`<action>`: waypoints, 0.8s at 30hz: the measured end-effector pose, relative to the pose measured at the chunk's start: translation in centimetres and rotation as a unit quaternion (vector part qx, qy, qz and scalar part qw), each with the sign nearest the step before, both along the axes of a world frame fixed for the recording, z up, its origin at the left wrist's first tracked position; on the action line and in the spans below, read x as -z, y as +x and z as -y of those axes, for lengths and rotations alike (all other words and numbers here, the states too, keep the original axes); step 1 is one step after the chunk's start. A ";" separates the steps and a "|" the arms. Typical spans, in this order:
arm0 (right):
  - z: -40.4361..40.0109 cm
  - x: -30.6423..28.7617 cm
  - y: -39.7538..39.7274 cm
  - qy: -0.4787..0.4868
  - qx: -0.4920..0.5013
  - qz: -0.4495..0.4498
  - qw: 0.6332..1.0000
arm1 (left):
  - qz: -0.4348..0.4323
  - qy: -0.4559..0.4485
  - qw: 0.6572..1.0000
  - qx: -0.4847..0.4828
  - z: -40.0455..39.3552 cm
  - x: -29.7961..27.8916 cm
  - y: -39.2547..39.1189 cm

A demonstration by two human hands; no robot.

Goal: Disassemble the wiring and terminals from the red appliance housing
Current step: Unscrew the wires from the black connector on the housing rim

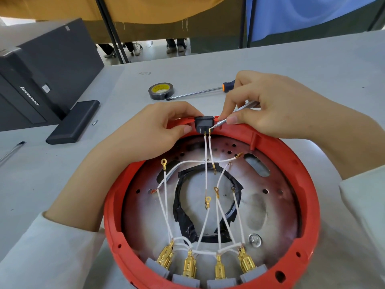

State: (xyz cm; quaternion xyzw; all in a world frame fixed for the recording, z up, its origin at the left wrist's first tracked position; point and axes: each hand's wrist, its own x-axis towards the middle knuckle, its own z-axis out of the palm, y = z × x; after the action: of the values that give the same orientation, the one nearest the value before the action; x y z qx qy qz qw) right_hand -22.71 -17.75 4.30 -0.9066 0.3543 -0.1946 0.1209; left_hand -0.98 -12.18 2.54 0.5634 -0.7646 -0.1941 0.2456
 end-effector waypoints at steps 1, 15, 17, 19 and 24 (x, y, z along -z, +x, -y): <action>-0.1 0.0 0.0 0.001 0.001 0.002 1.000 | -0.002 0.001 1.000 0.000 0.0 0.0 0.0; -2.7 2.0 0.1 -0.040 0.097 0.077 0.991 | -0.029 0.018 0.999 -0.004 0.0 0.3 0.1; -2.7 2.2 0.1 -0.044 0.097 0.076 0.991 | -0.025 0.016 1.000 -0.005 0.0 0.4 0.1; -2.6 2.1 0.0 -0.048 0.094 0.067 0.992 | -0.027 0.016 1.000 -0.002 0.0 0.4 0.1; -2.6 1.9 -0.1 -0.066 0.094 0.044 0.992 | -0.023 0.011 1.000 -0.001 0.0 0.4 0.1</action>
State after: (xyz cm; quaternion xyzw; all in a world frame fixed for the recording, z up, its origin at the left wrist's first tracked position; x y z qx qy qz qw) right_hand -22.81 -15.15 2.36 -0.8660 0.4186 -0.2675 0.0574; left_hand -0.90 -12.21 2.18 0.5622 -0.7562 -0.2149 0.2569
